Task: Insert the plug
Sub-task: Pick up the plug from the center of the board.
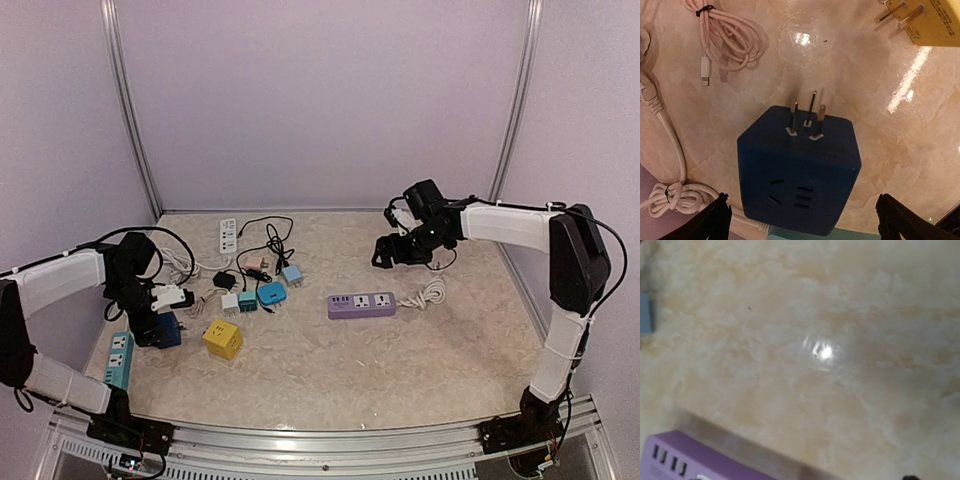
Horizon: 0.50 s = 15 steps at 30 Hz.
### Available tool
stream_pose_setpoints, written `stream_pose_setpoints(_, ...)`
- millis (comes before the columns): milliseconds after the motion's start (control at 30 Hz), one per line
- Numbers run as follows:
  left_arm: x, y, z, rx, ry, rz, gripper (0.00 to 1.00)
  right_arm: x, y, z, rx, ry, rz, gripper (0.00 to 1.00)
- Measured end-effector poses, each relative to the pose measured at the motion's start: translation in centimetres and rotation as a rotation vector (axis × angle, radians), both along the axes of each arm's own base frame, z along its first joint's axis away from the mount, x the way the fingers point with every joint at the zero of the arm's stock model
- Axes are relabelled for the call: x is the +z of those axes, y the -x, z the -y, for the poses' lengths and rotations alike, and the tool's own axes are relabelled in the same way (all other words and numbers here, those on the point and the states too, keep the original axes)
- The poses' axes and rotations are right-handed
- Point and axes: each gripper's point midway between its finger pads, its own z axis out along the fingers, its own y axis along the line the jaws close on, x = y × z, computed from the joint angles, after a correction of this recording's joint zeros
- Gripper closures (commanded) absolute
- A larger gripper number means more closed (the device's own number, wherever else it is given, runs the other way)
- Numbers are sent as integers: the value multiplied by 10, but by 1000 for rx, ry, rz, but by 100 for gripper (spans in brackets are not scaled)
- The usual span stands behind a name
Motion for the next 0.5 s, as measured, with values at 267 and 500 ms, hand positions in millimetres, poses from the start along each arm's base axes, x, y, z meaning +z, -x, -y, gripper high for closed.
stream_pose_setpoints(267,-21,-17,4,-50,72,22,16,-9,10,-5,16,55,5,14)
stream_pose_setpoints(500,-28,-22,6,-44,91,8,77,-7,12,-10,31,66,15,14)
